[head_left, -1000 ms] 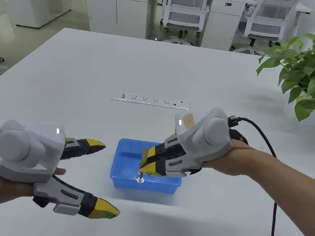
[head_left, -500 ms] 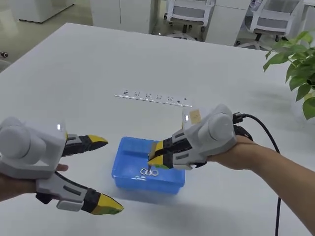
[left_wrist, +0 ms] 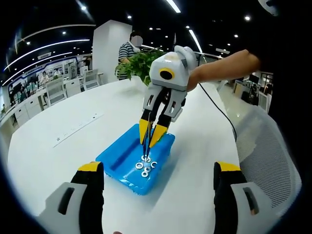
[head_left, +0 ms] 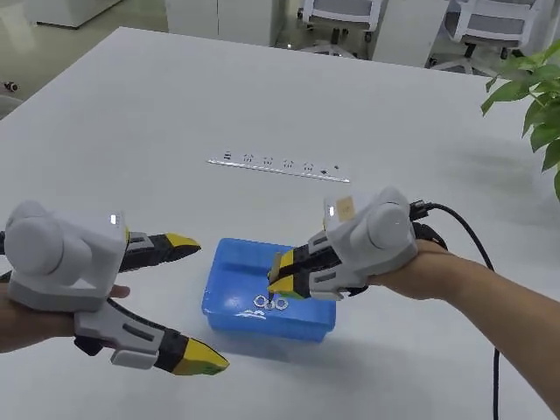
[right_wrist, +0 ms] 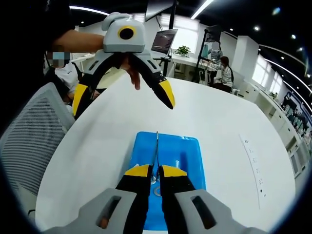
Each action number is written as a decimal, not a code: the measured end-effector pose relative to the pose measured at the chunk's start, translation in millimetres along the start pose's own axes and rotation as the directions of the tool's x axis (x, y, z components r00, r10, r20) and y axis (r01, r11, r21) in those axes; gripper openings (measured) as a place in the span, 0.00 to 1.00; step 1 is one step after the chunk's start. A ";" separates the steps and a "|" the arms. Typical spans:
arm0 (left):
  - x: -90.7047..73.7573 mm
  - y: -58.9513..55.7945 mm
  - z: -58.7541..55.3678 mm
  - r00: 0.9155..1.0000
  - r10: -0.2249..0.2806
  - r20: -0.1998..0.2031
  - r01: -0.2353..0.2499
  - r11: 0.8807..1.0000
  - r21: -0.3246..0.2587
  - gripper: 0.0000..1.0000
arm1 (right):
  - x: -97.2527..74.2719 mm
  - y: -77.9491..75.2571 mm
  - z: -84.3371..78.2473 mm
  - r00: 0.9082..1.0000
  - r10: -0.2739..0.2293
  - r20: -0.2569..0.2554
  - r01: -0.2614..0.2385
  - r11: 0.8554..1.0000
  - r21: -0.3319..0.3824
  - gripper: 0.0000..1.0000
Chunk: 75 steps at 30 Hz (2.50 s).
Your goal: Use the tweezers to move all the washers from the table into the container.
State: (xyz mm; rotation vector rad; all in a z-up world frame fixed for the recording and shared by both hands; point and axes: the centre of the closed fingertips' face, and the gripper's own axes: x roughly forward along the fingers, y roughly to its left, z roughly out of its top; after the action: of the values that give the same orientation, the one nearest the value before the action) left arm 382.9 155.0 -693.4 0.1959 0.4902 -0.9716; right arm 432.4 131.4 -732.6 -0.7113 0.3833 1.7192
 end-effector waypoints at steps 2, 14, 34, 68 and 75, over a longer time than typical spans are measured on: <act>1.9 1.4 0.4 1.000 -0.002 0.001 0.002 1.000 0.000 0.99 | 1.4 -0.9 -1.6 1.000 0.002 0.001 -0.002 1.000 0.006 0.08; 18.2 5.1 1.8 1.000 -0.031 -0.005 0.031 0.999 0.021 0.93 | 7.4 -1.4 -9.8 1.000 0.014 0.002 -0.014 1.000 0.016 0.08; 41.8 19.0 28.4 0.998 -0.070 0.008 0.068 0.987 0.144 0.33 | 12.2 -1.4 -14.3 1.000 0.024 -0.005 -0.024 1.000 0.015 0.08; 62.9 17.6 38.5 0.991 -0.133 -0.019 0.133 0.963 0.236 0.06 | 11.1 -0.3 -13.1 1.000 0.025 -0.009 -0.025 1.000 0.011 0.10; 59.2 16.6 43.8 0.991 -0.134 -0.019 0.134 0.961 0.242 0.06 | 7.6 0.2 -8.9 1.000 0.018 -0.004 -0.018 1.000 0.010 0.10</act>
State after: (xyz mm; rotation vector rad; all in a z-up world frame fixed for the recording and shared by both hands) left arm 437.8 104.0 -684.5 0.3883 0.3892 -1.1645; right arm 433.5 131.8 -744.3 -0.7066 0.4024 1.7320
